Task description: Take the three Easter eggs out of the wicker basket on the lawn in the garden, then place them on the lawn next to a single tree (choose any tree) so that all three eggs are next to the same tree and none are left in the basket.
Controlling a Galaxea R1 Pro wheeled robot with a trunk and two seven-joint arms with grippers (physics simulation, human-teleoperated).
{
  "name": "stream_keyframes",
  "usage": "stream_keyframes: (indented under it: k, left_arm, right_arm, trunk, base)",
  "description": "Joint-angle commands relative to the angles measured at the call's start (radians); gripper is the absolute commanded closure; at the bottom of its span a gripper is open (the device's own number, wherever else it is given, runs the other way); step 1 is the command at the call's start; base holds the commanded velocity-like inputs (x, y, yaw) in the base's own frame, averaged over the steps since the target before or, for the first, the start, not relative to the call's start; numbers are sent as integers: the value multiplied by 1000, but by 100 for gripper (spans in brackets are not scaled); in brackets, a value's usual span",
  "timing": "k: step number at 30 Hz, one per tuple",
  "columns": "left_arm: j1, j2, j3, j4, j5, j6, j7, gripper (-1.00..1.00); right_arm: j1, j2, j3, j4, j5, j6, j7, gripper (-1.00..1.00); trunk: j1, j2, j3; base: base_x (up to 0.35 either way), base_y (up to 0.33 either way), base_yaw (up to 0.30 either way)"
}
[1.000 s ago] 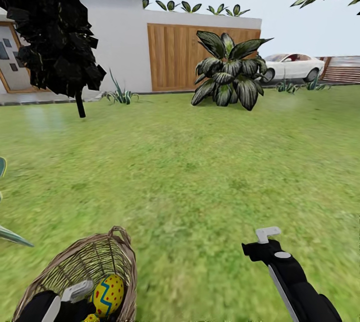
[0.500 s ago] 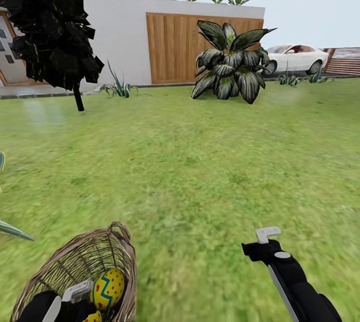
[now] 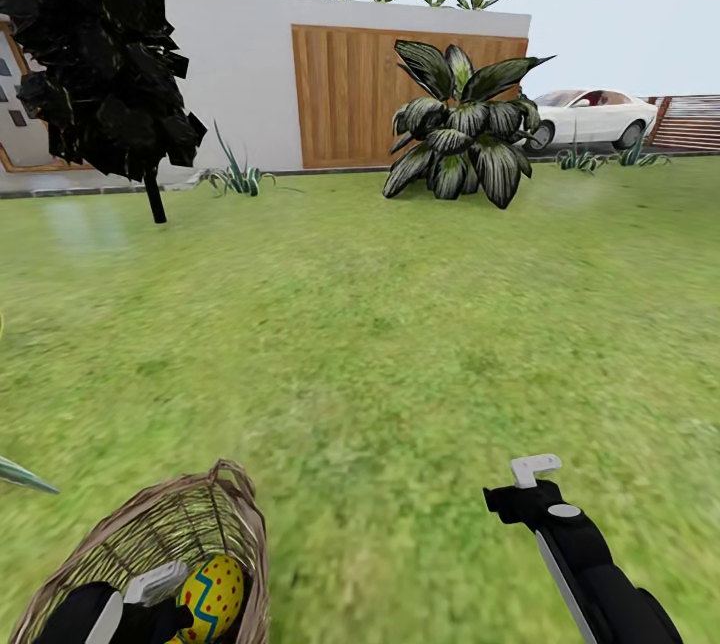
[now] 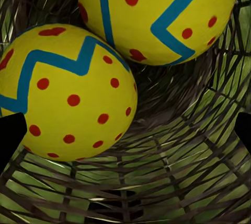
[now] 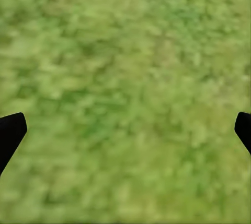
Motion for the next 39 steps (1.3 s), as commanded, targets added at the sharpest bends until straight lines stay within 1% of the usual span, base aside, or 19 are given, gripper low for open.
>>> stream_keyframes:
  k: [1,6,9,11,12,13,14,16,18,23,39]
  left_arm:
    - [0,0,2,-1,-2,5,-3,-100]
    - [0,4,2,-2,-2,5,-2,-100]
    - [0,18,13,-27,-2,8,-3,-100]
    - [0,26,41,-48,-3,12,-5,-100]
    - [0,30,72,-55,-4,15,-6,-100]
    - [0,33,93,-57,-6,16,-7,-100]
    - [0,36,110,-59,-7,17,-8,-100]
    - [0,44,130,-61,-9,18,-9,-100]
    - [0,47,135,-61,-9,18,-10,-100]
    - [0,47,134,-55,-9,19,-9,-100]
    - [0,43,134,-50,-9,14,-9,-100]
  right_arm:
    - [-1,-1,2,-1,6,6,0,-100]
    - [0,0,3,0,6,6,0,-100]
    - [0,1,3,0,6,6,0,-100]
    - [0,1,3,0,6,6,0,-100]
    - [0,1,3,0,6,6,0,-100]
    - [0,1,3,0,6,6,0,-100]
    - [0,1,3,0,6,6,0,-100]
    - [0,1,2,0,6,6,0,-100]
    - [0,1,2,0,6,6,0,-100]
    - [0,1,2,1,5,6,0,-100]
    - [0,1,2,2,5,6,0,-100]
  trunk:
    - [0,0,-1]
    - [0,0,-1]
    - [0,0,-1]
    - [0,0,-1]
    - [0,0,-1]
    - [0,0,-1]
    - [0,0,-1]
    - [0,0,-1]
    - [0,0,-1]
    - [0,0,-1]
    - [7,-4,-63]
  base:
    - [10,0,0]
    - [3,0,0]
    - [0,0,0]
    - [0,0,0]
    - [0,0,0]
    - [0,0,0]
    - [0,0,0]
    - [0,0,0]
    - [0,0,0]
    - [0,0,0]
    - [0,0,0]
